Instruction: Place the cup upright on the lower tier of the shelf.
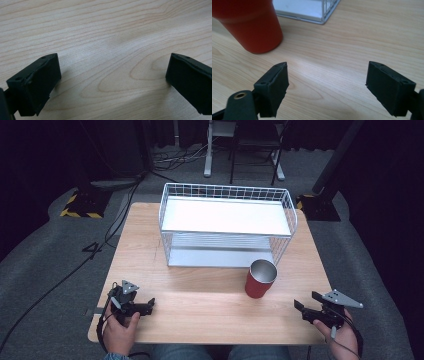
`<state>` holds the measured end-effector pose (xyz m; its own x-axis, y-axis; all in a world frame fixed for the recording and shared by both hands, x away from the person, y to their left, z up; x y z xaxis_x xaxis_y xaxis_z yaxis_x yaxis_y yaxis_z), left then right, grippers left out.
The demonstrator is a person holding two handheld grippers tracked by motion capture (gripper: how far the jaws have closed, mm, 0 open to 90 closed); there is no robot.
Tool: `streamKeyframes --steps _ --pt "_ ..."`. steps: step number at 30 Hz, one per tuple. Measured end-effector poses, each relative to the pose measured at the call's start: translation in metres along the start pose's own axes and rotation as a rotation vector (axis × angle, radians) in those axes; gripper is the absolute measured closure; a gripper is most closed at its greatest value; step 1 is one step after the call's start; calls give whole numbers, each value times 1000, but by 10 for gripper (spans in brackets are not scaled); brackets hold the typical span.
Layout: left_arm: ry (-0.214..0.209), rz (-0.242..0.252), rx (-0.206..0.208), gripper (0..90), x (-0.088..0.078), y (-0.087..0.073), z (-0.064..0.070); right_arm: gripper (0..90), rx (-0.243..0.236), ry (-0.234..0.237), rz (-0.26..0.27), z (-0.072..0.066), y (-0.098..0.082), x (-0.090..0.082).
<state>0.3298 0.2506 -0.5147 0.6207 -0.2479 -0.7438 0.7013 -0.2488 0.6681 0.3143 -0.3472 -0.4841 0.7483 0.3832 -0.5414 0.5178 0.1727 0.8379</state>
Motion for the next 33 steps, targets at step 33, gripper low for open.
streamKeyframes --steps 33 --pt "-2 0 4 1 0 0 0 159 -123 143 144 -72 26 33"
Point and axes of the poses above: each handheld gripper's, and its own axes: x roughly forward along the jaws, y roughly out of its top, z roughly to its right, the point moved 1 cm from there along x, roughly forward along the jaws, and after that the axes turned 1 degree about x, right-handed, at the moved point
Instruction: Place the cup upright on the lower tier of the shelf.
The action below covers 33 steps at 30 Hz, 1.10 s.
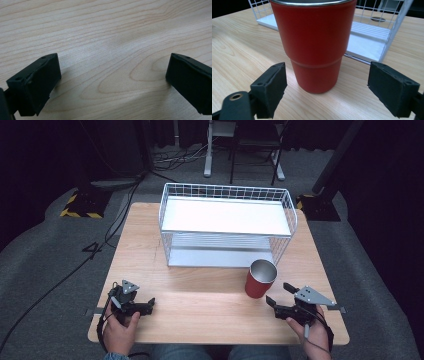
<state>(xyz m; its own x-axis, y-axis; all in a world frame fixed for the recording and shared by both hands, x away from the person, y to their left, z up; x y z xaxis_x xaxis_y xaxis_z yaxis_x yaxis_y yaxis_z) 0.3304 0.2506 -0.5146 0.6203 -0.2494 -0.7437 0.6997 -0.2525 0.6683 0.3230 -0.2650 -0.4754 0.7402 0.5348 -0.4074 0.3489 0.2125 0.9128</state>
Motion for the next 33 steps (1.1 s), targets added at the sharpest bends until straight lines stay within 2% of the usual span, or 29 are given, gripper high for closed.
streamKeyframes --steps 11,13,18,26,33 --pt "0 0 2 1 0 0 0 159 1 31 -46 -8 1 28" --pt "1 0 4 1 0 0 0 158 12 27 -63 -9 2 36" --pt "0 0 5 1 0 0 0 159 6 13 -89 -8 4 47" --pt "1 0 2 1 0 0 0 145 -17 3 -93 -10 6 62" --pt "1 0 2 1 0 0 0 148 -13 -1 -97 -10 3 71"
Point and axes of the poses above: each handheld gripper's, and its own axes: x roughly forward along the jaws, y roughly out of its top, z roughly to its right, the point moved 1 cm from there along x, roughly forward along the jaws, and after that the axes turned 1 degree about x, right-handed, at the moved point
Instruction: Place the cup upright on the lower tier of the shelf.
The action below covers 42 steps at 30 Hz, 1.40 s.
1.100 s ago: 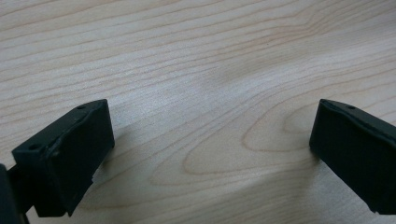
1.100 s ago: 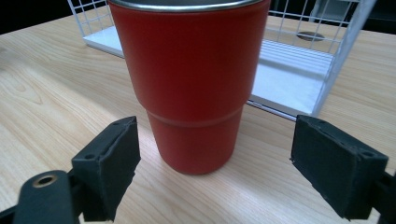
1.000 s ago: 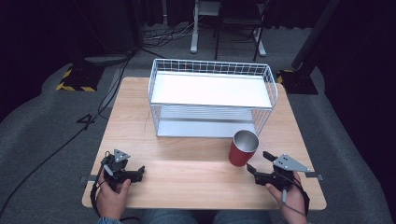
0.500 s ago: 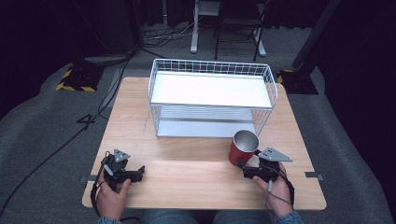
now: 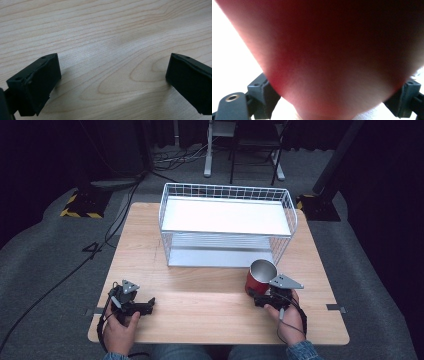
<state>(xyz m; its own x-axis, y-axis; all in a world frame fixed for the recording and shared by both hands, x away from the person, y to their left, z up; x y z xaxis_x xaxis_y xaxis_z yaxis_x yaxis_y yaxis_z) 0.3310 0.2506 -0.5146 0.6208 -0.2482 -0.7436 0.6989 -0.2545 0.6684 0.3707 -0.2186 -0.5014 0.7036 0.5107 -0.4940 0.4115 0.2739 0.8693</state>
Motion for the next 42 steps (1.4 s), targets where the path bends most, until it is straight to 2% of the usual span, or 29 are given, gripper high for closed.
streamKeyframes --steps 6,18,26,32,42 --pt "-1 -1 2 1 0 0 0 155 6 8 1 1 -1 6" --pt "0 0 2 1 0 0 0 164 13 16 5 2 0 7" --pt "0 0 1 1 0 0 0 167 4 16 6 2 0 6" --pt "0 0 1 1 0 0 0 167 -22 14 6 0 0 5" --pt "0 0 2 1 0 0 0 167 -41 24 12 -4 9 3"
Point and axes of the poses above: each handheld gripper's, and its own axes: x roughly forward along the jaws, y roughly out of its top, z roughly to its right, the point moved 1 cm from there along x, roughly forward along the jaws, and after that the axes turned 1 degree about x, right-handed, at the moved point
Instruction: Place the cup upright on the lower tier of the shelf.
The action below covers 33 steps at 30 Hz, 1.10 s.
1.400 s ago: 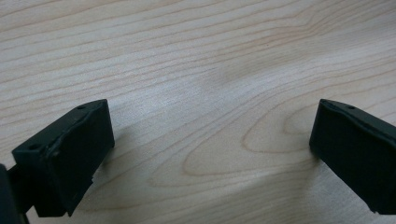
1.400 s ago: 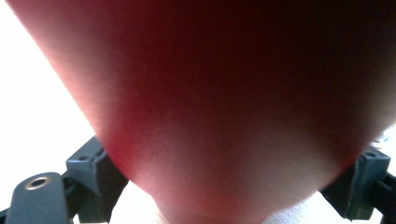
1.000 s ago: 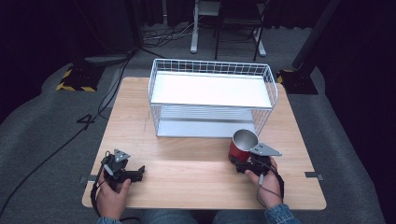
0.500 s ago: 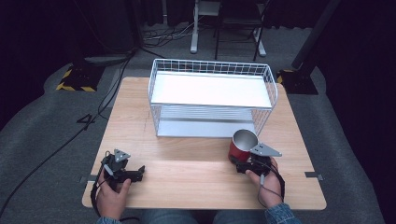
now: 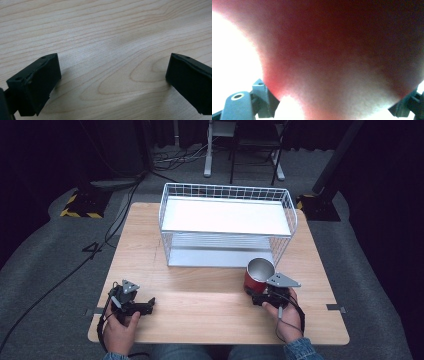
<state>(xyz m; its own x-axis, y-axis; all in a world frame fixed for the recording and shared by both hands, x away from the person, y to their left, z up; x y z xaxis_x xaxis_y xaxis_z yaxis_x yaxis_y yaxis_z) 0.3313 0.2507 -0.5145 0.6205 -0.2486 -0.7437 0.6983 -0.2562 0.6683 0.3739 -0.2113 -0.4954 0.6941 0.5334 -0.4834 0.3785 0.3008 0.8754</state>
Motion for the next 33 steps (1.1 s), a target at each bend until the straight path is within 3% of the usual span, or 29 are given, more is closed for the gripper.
streamKeyframes --steps 14,33 --pt "1 1 -3 2 0 0 0 168 -7 40 -8 -5 23 16" --pt "-2 1 -2 2 -1 -2 1 167 -27 88 8 -19 71 68"
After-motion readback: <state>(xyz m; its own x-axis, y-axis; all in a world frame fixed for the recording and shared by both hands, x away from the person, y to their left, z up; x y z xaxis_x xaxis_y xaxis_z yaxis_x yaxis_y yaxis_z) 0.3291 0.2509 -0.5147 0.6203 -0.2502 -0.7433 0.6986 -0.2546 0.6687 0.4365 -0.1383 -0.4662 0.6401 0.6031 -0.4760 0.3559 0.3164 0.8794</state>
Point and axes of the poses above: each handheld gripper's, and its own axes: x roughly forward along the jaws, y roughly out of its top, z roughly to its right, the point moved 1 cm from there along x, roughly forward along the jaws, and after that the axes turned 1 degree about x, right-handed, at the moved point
